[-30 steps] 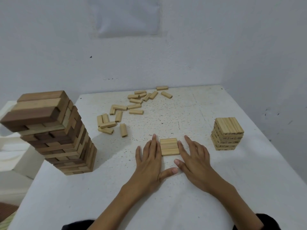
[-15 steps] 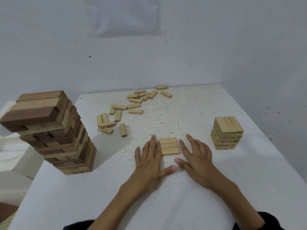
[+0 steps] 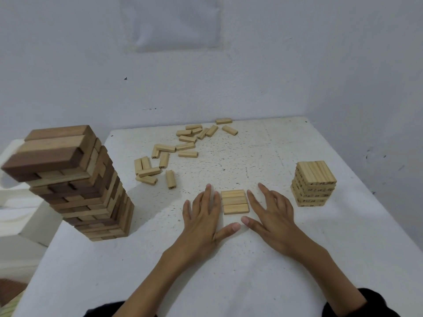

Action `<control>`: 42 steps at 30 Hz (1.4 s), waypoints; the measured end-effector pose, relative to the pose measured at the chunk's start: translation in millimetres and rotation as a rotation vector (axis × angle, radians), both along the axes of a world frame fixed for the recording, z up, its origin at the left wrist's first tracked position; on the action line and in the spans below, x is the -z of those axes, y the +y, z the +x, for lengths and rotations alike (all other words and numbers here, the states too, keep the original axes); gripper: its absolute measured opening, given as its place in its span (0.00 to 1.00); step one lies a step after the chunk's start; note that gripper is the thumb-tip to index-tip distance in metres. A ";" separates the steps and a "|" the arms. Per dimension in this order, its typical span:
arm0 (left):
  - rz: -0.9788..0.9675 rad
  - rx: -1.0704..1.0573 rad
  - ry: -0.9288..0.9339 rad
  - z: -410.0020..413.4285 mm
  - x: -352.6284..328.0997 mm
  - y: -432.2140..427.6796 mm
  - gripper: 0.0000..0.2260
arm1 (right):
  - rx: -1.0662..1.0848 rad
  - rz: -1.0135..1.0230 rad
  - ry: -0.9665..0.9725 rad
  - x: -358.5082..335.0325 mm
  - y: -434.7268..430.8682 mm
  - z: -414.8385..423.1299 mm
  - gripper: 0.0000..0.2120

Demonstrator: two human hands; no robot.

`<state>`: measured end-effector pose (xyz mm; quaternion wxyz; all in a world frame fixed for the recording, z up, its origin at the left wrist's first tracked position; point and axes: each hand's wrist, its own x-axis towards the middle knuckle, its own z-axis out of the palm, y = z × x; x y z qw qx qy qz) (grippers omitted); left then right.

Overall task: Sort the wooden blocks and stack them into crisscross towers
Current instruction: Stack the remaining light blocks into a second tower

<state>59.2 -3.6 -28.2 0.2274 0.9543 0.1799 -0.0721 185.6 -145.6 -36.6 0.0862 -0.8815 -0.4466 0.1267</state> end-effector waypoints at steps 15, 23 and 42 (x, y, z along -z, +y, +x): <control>-0.049 -0.034 -0.128 8.6 -1.9 26.8 0.47 | -0.041 0.217 0.203 -5.3 4.5 28.8 0.51; -0.113 -0.005 -0.363 22.4 5.1 41.3 0.32 | -0.115 0.340 0.240 -2.7 14.2 44.0 0.29; 0.017 0.173 -0.758 63.3 -80.7 12.5 0.24 | -0.185 0.564 0.072 -98.0 -33.8 71.0 0.25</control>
